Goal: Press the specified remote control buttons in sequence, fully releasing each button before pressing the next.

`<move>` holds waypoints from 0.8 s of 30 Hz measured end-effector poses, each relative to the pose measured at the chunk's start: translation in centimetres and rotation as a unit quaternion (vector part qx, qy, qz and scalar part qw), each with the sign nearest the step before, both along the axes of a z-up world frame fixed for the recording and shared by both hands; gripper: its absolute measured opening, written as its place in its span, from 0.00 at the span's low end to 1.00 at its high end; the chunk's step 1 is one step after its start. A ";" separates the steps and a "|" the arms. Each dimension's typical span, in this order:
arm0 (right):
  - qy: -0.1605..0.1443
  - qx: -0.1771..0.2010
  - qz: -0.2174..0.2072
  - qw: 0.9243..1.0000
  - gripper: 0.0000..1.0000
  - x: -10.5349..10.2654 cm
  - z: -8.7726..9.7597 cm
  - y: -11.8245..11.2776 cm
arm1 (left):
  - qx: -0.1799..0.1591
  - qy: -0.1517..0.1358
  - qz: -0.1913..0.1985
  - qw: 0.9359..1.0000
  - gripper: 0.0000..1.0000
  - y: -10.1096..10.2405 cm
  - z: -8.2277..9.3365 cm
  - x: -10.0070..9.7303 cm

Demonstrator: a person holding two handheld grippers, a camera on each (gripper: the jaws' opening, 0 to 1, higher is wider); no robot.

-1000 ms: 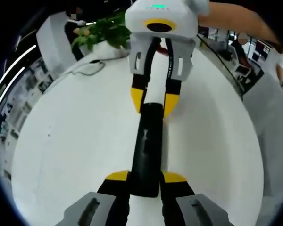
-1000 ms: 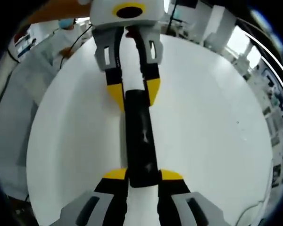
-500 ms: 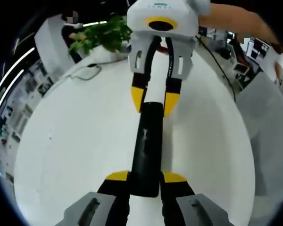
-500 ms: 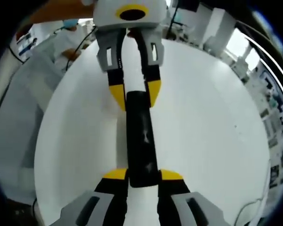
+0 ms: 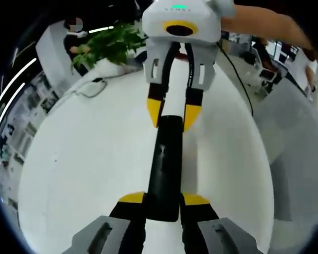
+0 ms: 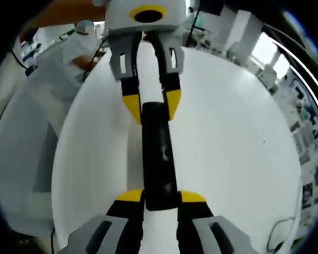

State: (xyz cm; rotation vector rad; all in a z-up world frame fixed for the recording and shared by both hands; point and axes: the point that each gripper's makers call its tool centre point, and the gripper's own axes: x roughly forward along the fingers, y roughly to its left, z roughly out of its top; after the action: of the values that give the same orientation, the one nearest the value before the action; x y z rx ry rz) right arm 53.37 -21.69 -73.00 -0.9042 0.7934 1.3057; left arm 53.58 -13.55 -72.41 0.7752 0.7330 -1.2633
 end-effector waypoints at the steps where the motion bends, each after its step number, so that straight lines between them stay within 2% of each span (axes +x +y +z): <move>1: 0.000 0.000 0.000 1.000 0.20 -0.2 0.0 0.0 | 0.000 0.000 -0.001 1.000 0.23 0.0 0.1 -0.4; 16: 0.002 -0.001 0.002 1.000 0.20 -5.0 0.3 -0.1 | -0.002 0.008 -0.007 1.000 0.23 -0.1 -0.1 -5.1; 24: 0.010 0.002 -0.001 1.000 0.20 -7.5 -0.7 0.0 | -0.004 0.014 -0.009 1.000 0.23 -0.1 -0.8 -7.4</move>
State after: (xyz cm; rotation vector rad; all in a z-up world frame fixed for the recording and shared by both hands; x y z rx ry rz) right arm 45.84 -21.70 -73.67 -0.8882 0.8066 1.3152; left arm 46.19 -13.64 -73.20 0.7609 0.7455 -1.2950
